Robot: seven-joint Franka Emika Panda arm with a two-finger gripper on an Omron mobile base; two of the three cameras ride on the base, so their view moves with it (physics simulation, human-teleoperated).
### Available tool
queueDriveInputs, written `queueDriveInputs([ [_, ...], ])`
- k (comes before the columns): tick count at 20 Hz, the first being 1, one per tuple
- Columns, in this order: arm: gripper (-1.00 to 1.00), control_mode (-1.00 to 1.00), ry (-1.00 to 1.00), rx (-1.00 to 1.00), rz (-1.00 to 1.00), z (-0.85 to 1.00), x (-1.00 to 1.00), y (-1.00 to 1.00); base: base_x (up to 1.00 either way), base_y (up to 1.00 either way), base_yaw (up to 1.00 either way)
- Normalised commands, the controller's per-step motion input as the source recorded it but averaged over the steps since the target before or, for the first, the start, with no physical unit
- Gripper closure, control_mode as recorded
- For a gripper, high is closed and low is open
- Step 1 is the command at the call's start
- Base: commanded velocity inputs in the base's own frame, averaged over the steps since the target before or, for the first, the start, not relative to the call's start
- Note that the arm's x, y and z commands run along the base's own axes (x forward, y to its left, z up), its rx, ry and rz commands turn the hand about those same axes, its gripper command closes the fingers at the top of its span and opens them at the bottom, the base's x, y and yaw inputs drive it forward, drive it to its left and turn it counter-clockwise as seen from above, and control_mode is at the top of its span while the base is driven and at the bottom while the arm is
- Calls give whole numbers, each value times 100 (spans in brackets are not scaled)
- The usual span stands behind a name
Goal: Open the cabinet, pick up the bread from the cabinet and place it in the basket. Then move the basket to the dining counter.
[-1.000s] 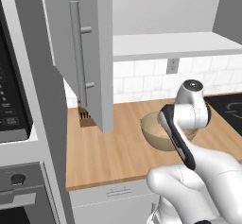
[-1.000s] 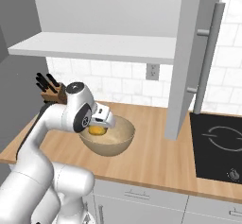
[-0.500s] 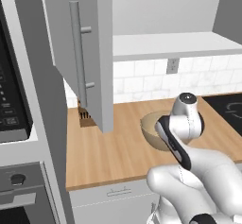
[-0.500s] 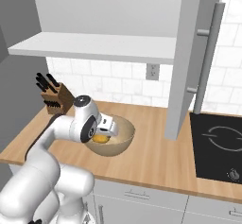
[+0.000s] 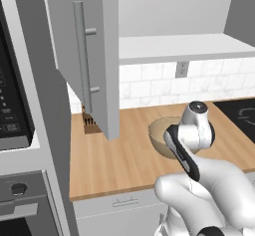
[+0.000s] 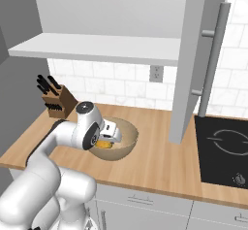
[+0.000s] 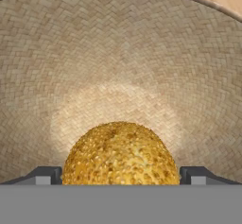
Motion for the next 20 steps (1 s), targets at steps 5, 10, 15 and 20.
queueDriveInputs([
  [5,-100,-100,0,0,0,15,5,0,0,0,0],
  [10,-100,-100,-1,0,0,29,0,0,0,0,0],
  [15,-100,-100,-1,0,0,77,-19,0,0,0,0],
  [20,-100,-100,0,0,0,95,-75,12,0,0,0],
])
